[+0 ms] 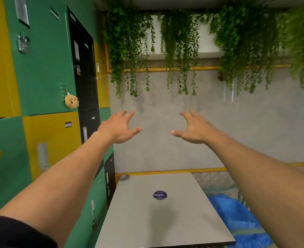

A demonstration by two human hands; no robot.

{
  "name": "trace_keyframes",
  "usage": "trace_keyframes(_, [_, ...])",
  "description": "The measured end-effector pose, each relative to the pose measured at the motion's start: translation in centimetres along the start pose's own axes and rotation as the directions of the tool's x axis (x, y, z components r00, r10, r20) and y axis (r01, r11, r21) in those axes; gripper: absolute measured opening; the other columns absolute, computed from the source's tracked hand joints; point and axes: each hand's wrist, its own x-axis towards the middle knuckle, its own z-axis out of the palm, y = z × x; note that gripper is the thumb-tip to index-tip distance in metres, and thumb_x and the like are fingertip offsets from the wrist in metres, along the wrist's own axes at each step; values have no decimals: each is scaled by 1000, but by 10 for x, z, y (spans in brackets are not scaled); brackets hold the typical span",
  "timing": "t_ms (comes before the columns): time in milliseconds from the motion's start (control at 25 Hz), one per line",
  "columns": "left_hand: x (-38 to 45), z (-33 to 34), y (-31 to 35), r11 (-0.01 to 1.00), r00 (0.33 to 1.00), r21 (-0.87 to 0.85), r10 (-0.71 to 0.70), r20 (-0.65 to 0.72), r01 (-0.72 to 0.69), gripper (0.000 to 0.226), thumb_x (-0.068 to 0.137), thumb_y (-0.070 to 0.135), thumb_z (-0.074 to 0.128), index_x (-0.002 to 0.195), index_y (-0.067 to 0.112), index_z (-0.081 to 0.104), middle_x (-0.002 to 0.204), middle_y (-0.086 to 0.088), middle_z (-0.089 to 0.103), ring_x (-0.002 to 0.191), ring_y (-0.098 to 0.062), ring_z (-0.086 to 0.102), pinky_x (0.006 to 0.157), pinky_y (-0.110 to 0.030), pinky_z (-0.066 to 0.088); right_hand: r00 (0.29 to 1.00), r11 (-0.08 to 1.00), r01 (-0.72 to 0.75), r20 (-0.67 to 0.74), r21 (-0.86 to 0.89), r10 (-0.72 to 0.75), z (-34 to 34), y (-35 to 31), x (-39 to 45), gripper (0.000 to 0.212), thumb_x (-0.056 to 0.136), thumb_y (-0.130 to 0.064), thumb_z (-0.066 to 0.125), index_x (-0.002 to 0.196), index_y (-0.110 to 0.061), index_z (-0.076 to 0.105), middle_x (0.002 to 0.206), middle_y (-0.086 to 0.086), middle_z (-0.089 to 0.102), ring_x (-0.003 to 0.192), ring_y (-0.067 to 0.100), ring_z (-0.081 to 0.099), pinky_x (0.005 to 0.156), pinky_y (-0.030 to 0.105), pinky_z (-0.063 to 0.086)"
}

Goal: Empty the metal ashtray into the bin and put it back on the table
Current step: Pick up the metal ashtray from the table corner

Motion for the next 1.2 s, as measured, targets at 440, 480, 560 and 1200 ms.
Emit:
trace_keyframes(440, [74, 122, 21, 996, 982, -26, -74, 175, 80, 82, 91, 68, 39, 157, 30, 7, 165, -8, 18, 148, -32, 25, 113, -53, 30, 983, 998, -7, 183, 60, -5, 110, 88, 75, 91, 82, -68, 57, 154, -32, 15, 166, 5, 1, 151, 34, 2, 117, 57, 21])
trace_keyframes(480, [76, 136, 23, 995, 977, -35, -88, 194, 97, 82, 91, 68, 39, 157, 30, 7, 165, -8, 18, 148, -32, 25, 114, -53, 30, 979, 998, -4, 202, 60, -8, 120, 94, 79, 91, 83, -68, 57, 155, -31, 15, 166, 5, 1, 150, 35, 3, 117, 57, 20])
trace_keyframes(560, [81, 161, 25, 989, 967, -64, -113, 227, 131, 82, 91, 67, 40, 157, 31, 7, 166, -6, 18, 149, -31, 23, 114, -52, 29, 972, 998, -4, 235, 65, -11, 138, 107, 88, 91, 83, -68, 57, 155, -31, 15, 166, 5, 2, 150, 34, 3, 117, 57, 20])
trace_keyframes(1200, [134, 385, -43, 963, 851, -104, -167, 498, 250, 83, 90, 65, 46, 157, 29, 14, 163, -6, 23, 146, -33, 30, 115, -51, 32, 881, 998, -57, 473, 30, 36, 352, 147, 172, 91, 83, -69, 56, 154, -31, 15, 166, 4, 2, 150, 35, 5, 117, 57, 20])
